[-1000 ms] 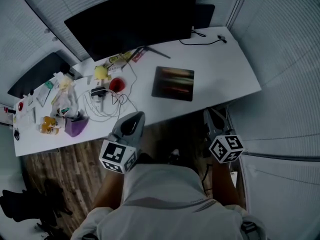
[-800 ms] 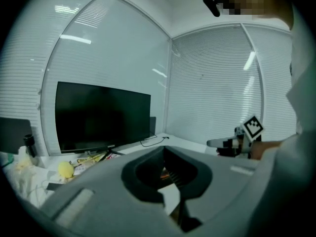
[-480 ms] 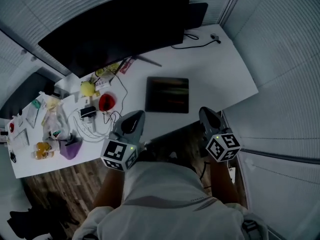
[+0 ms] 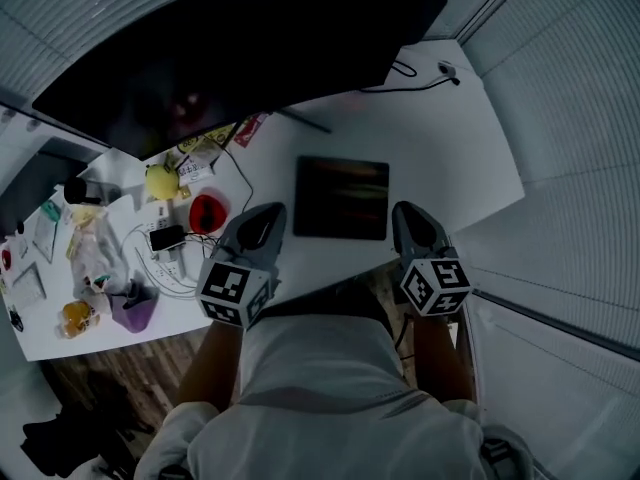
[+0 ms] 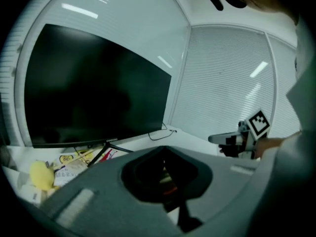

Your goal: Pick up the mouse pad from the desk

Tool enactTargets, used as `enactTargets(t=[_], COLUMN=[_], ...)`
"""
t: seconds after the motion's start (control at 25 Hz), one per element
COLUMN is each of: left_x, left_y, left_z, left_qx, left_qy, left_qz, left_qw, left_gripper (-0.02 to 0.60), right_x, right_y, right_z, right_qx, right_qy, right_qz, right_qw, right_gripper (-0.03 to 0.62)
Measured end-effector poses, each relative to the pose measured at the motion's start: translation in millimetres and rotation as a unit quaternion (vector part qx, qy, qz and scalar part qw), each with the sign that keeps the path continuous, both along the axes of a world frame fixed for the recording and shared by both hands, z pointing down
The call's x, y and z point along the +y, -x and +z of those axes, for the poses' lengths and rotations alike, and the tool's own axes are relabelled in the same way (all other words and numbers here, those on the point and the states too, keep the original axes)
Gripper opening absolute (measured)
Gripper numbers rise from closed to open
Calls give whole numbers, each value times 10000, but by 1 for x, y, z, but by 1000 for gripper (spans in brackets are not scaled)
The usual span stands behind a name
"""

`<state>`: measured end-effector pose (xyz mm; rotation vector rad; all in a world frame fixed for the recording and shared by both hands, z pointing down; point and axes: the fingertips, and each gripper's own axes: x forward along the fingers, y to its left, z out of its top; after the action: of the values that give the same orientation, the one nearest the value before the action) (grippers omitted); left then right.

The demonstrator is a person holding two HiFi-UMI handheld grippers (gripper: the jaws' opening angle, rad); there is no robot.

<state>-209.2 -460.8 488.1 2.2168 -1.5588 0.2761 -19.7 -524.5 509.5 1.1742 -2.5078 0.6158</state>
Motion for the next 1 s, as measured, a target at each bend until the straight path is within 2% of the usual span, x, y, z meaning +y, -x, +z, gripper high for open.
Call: enactTargets(t=[0.04,0.16,0.24,0.32,0.6,0.8,1.0], left_x=[-5,-20,-27,-31,-40,-38,-37], left_y=[1,-7,-16,-22,-29,-30,-37], left_z=[10,46,73,99,189,218,235], left_qx=[-12,-142,-281,-378,-638,-816,-916], left_qy=[134,540,830,1163,2132,2463,2681], left_qz=[-55,-220,-281,-264,-303,-268,-148], left_qw=[9999,9982,9958,9921,9745,9654,9589], left_gripper=[4,58,83,134,217,242,254], right_x=[-7,-27,-34,-37,-29,-27,-21], right_y=[0,-7,-11,-12,-4,-1,-8], right_z=[9,41,66,92,165,193,215], right_qx=[102,468,669,840,1477,1818,1990], right_qy=[64,300,575,860,1585,1702,1896], right_qz=[10,48,-14,-98,-523,-576,-538], right_qw=[9999,9984,9961,9927,9748,9668,9600], right_gripper=[48,49,78,121,246,290,282])
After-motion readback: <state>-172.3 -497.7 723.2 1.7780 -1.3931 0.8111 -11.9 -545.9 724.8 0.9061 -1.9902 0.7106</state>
